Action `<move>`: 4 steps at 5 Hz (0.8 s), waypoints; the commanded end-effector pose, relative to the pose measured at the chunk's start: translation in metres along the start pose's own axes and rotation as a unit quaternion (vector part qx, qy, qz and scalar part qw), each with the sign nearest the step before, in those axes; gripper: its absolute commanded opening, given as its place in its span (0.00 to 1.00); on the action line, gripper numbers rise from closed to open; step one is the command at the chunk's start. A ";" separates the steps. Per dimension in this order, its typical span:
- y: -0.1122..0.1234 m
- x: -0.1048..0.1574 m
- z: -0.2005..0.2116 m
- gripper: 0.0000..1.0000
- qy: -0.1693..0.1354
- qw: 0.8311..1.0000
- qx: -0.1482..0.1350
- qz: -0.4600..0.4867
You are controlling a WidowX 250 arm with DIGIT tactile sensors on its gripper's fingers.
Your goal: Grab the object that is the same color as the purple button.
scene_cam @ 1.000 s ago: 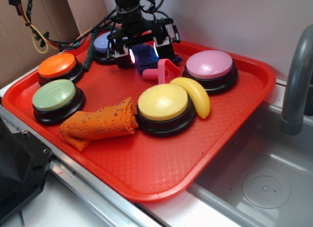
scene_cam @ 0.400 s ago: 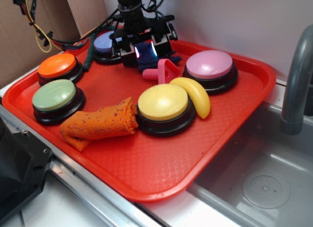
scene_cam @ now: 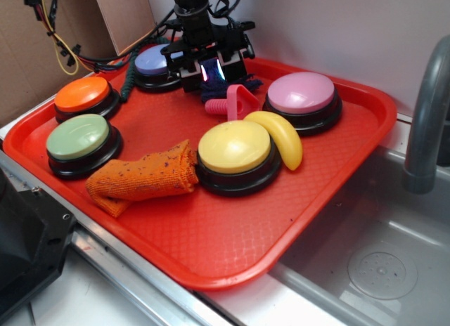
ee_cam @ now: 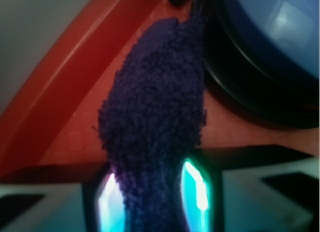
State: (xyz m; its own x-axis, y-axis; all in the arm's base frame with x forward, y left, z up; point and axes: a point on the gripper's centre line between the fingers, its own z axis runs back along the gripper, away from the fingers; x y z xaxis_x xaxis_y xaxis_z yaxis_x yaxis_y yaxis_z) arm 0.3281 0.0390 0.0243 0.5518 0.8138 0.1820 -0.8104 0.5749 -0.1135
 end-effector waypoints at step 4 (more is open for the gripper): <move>0.008 0.005 0.086 0.00 0.001 0.984 0.027 -0.176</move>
State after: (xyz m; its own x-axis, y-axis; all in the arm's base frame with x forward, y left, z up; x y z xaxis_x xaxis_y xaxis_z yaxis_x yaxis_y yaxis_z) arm 0.2976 0.0305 0.0818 0.8082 0.5740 0.1312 -0.5838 0.8103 0.0510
